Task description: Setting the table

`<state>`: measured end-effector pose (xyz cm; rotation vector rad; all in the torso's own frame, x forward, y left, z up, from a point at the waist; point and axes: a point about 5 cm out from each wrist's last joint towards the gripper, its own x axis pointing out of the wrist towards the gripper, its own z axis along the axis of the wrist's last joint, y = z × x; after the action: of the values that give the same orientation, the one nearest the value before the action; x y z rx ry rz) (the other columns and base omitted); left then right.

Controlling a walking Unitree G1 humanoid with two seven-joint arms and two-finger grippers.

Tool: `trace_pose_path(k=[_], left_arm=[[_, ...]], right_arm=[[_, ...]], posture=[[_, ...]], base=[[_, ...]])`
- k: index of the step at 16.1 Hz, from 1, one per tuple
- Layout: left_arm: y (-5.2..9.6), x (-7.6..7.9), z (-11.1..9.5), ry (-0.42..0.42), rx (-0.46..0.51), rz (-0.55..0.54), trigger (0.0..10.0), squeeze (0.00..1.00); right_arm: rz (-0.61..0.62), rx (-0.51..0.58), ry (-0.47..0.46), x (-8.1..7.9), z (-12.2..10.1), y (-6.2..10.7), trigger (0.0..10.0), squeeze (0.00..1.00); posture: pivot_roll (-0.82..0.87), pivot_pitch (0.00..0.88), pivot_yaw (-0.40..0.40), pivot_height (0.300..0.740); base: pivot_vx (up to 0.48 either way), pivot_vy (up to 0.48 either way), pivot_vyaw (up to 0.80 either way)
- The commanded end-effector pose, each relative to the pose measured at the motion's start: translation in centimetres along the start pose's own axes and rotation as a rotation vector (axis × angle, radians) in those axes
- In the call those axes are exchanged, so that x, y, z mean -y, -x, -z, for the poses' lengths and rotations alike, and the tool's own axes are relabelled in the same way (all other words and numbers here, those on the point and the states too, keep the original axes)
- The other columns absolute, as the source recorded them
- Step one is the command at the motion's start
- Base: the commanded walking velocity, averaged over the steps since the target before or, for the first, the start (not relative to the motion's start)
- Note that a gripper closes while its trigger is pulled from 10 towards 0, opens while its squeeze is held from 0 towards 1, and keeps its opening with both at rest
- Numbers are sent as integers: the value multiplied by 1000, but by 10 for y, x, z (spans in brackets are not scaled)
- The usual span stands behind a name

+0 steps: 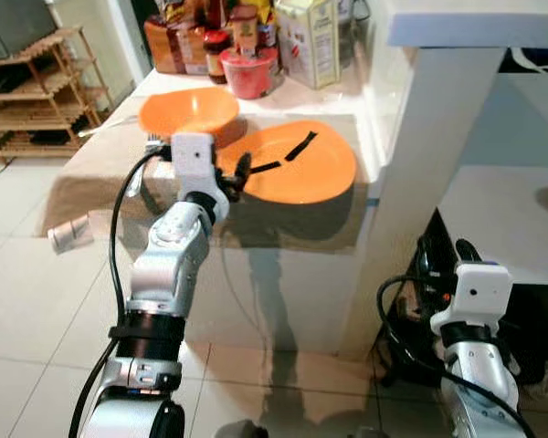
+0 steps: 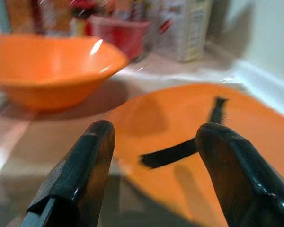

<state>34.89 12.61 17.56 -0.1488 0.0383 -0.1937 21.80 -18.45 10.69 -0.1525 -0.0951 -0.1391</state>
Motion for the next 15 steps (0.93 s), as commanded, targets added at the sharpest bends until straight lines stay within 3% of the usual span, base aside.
trace_pose_path(k=[1, 15], left_arm=[[-2, -6, -6, 39, -25, -40, 10000, 0], [17, 9, -6, 178, -176, 13, 10000, 0]], right_arm=[[-14, 1, -1, -2, 0, 0, 10000, 0], [-33, -7, 5, -4, 1, 1, 10000, 0]], posture=[[-33, 0, 78, 707], [-16, 0, 64, 707]], base=[[0, 0, 0], [0, 0, 0]])
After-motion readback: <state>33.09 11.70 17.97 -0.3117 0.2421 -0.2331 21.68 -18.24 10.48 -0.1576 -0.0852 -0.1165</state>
